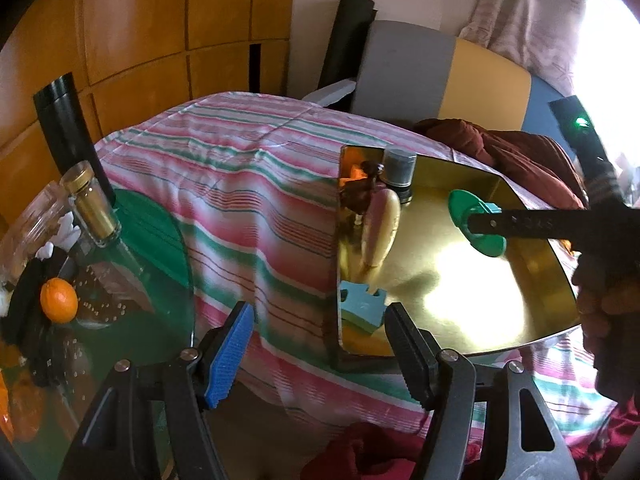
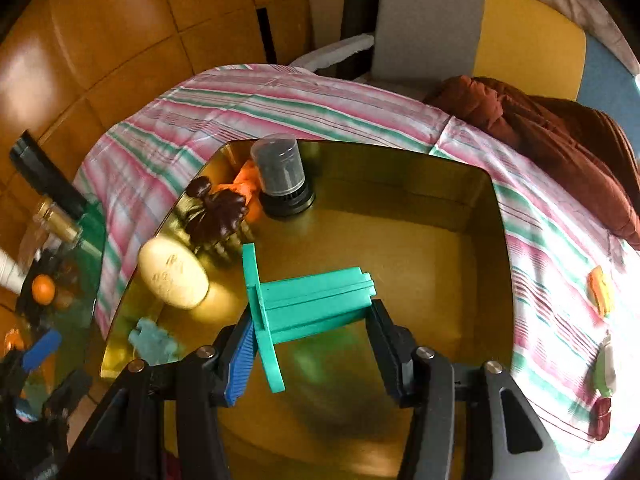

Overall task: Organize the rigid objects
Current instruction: 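Carry the teal spool into the gold tray and open the right gripper, then move both open tools back toward the remaining objects on the bedspread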

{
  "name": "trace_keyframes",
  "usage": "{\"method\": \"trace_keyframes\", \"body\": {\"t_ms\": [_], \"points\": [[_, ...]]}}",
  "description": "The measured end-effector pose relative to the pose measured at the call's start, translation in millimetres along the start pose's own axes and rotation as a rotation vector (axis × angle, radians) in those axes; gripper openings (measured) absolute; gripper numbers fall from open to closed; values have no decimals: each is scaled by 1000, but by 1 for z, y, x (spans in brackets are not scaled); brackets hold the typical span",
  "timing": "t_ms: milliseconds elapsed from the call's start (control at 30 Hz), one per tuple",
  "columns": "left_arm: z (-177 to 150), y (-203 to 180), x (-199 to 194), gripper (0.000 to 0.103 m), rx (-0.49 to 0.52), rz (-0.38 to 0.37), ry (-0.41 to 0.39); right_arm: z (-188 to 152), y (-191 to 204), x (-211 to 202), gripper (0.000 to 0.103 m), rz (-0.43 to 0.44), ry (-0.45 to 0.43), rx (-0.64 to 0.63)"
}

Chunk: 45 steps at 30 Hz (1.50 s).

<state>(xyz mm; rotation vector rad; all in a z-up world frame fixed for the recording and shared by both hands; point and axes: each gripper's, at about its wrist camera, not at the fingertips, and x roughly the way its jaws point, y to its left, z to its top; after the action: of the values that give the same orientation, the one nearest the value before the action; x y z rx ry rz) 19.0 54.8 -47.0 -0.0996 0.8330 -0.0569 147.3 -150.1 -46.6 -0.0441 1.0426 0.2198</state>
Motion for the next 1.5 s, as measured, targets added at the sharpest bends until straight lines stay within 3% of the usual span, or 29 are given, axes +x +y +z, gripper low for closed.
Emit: {"method": "trace_keyframes", "body": {"t_ms": [333, 533, 800, 1033, 1500], "points": [[-2, 11, 8, 69, -32, -4, 24, 25, 24, 51, 53, -43, 71, 14], [-3, 10, 9, 69, -33, -6, 26, 30, 25, 63, 56, -5, 98, 32], [-3, 9, 7, 69, -31, 1, 16, 19, 19, 36, 64, 49, 29, 54], [-3, 2, -1, 69, -4, 2, -6, 11, 14, 10, 64, 78, -27, 80], [-3, -13, -9, 69, 44, -7, -26, -13, -22, -48, 64, 58, -152, 122]]}}
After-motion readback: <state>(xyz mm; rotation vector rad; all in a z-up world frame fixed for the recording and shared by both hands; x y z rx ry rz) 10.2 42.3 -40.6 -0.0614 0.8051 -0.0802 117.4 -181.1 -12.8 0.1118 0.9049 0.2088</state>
